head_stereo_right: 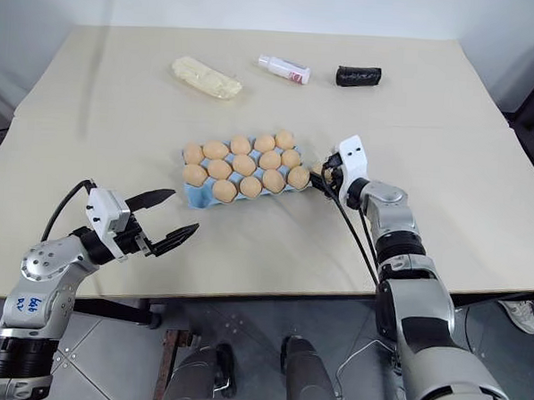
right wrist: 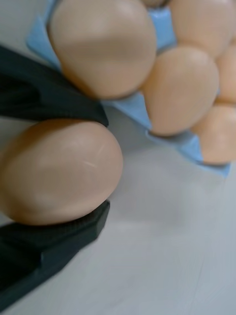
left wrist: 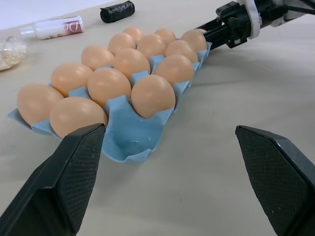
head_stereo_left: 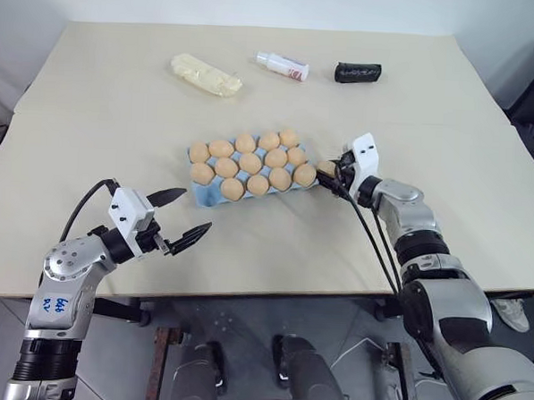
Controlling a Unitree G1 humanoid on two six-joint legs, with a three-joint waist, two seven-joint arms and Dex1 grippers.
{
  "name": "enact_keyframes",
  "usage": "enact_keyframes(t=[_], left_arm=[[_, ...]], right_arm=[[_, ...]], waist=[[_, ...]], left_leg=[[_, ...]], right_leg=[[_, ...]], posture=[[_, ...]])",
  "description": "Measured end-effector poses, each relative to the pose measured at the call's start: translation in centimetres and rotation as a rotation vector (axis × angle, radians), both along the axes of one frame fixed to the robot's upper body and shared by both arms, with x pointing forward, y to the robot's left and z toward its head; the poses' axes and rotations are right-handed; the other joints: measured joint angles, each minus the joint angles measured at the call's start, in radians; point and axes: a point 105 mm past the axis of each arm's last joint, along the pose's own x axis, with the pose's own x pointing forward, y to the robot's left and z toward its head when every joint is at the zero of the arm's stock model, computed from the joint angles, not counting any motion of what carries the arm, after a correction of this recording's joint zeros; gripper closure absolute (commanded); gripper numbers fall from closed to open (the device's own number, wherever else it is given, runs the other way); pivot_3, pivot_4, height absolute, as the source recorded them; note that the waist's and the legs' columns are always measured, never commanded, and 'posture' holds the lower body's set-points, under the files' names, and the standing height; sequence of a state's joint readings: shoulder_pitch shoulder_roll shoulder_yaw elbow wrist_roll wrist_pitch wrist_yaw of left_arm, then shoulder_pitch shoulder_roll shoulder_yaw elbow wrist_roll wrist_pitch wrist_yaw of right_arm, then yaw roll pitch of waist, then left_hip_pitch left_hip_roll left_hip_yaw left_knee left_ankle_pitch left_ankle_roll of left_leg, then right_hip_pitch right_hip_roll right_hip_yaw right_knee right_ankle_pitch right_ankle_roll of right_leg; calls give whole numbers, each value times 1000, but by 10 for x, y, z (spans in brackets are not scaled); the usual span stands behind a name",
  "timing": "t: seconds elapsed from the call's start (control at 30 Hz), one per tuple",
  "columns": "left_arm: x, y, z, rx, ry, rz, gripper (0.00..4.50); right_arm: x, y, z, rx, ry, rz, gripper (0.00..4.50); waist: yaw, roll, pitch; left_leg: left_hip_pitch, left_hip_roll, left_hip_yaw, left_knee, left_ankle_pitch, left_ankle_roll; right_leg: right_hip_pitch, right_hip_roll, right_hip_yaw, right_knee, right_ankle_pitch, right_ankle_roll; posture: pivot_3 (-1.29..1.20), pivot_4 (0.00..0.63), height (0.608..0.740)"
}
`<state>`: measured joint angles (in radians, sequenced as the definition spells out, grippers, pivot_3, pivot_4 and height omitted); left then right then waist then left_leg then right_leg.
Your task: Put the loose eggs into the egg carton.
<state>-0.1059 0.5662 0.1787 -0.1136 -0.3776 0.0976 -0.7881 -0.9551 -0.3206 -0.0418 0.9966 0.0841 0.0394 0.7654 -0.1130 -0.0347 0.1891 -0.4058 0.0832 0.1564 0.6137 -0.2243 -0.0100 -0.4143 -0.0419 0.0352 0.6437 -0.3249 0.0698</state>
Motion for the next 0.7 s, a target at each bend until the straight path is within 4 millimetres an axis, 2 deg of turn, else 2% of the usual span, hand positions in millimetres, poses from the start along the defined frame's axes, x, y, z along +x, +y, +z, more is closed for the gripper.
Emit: enact_keyframes(t=[0.13, 0.27, 0.33, 0.4, 0.43, 0.57, 0.7], left_arm=[[-3, 8, -4, 2, 13, 28, 0], [-10, 28, -13, -3, 42, 114, 0], [-14, 40, -16, -2, 53, 163, 0], [-20, 52, -21, 7, 71, 205, 0], [-22, 57, -22, 9, 77, 221, 0], [-30, 69, -28, 14, 97, 271, 0], [-32, 71, -30, 13, 103, 288, 0]], right_arm=[[-4, -3, 12, -57, -60, 36, 2361], [-16, 20, 58, -32, -163, 159, 2361], [-26, 48, 75, 12, -194, 236, 2361], [-39, 82, 79, 45, -183, 322, 2361], [-47, 100, 78, 56, -169, 368, 2361], [-65, 151, 67, 85, -116, 456, 2361], [-73, 188, 55, 80, -84, 491, 2361]], waist=[[-1, 0, 0], [-8, 1, 1], [-14, 1, 0], [-24, 1, 0], [-25, 1, 0], [-24, 0, 0], [-23, 0, 0]], left_leg=[[0, 0, 0, 0, 0, 0], [0, 2, 0, -1, 0, 0], [0, 3, -1, -1, -2, -4], [0, 3, -1, -2, -2, -5], [0, 3, -1, -2, -2, -5], [-1, 2, -2, -2, -3, -5], [-2, 1, -3, -2, -3, -6]], right_leg=[[-1, 0, 0, 0, 0, 0], [-2, 1, 1, 2, -1, -1], [-2, 1, 1, 2, -1, -2], [-2, 1, 0, 3, -1, -3], [-3, 1, 0, 3, -2, -3], [-3, -1, -2, 2, -2, -3], [-3, -2, -3, 2, -2, -3]], posture=[[0, 150, 740], [0, 150, 740], [0, 150, 740], [0, 150, 740], [0, 150, 740], [0, 150, 740], [0, 150, 740]])
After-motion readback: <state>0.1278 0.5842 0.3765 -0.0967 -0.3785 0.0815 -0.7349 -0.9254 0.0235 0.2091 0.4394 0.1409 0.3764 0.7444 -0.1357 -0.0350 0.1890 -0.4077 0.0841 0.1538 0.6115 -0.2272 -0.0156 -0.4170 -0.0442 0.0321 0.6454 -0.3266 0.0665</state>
